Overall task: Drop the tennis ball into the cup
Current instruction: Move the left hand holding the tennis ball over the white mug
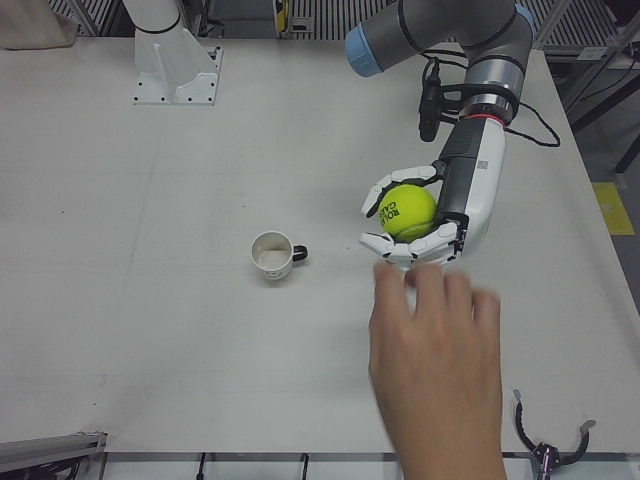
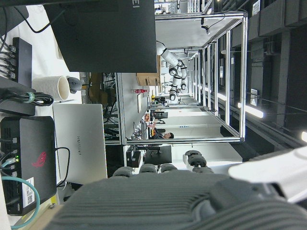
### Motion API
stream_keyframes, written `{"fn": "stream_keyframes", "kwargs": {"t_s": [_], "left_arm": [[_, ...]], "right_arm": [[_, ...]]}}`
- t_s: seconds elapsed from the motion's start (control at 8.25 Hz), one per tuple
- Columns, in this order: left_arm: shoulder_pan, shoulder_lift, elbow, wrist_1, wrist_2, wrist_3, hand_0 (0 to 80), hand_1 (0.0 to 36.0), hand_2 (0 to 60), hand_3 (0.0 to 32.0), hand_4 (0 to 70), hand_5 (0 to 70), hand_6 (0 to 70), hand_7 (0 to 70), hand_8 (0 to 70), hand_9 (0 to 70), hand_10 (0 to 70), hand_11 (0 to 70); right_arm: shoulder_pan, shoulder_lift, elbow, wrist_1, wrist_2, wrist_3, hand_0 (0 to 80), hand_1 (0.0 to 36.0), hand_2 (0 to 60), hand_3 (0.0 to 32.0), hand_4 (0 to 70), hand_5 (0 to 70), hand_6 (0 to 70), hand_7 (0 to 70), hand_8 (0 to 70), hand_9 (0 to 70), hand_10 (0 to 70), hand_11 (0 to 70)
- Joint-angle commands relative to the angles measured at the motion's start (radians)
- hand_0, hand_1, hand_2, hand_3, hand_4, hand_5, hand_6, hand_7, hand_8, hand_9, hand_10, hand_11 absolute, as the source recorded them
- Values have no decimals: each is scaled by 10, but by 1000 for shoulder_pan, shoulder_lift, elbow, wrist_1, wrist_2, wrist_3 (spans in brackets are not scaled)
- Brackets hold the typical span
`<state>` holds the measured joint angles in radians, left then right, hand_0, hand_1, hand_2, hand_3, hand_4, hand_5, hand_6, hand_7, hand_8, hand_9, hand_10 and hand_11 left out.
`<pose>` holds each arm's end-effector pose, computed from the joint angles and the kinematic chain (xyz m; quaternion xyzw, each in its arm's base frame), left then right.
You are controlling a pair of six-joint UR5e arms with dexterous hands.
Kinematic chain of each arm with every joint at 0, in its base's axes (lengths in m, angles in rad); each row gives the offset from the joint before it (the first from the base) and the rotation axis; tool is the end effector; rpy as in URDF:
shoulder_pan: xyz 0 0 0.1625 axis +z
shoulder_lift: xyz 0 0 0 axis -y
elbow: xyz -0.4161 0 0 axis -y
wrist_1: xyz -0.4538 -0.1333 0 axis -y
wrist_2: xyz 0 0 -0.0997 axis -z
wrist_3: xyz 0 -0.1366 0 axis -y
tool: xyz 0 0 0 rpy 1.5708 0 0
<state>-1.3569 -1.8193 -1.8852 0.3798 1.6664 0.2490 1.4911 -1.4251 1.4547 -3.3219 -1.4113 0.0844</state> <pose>0.0179 -0.6490 0.3969 -0.0171 0.7683 -0.6133 0.1823 0.1042 -0.6427 0.6796 -0.0070 0.6526 -0.7558 0.0537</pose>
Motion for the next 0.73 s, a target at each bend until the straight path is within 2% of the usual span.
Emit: {"fn": "stream_keyframes", "kwargs": {"t_s": [0.0,0.24,0.36,0.61], "left_arm": [[177,3,-31,-66,-1,-20,718,298,344,0,478,232,700,700,530,700,346,507],[281,-1,-49,-90,-2,-20,630,257,374,0,472,261,700,700,531,700,346,504],[326,5,-39,-113,-7,-19,597,239,353,0,470,231,700,700,530,700,347,504],[413,8,-35,-128,-11,-10,560,215,377,0,455,223,700,700,525,700,342,495]], "right_arm": [[-2,0,0,-1,0,0,0,0,0,0,0,0,0,0,0,0,0,0],[0,0,0,-1,0,0,0,0,0,0,0,0,0,0,0,0,0,0],[0,0,0,-1,0,0,0,0,0,0,0,0,0,0,0,0,0,0],[-2,0,0,-1,0,0,0,0,0,0,0,0,0,0,0,0,0,0]]}}
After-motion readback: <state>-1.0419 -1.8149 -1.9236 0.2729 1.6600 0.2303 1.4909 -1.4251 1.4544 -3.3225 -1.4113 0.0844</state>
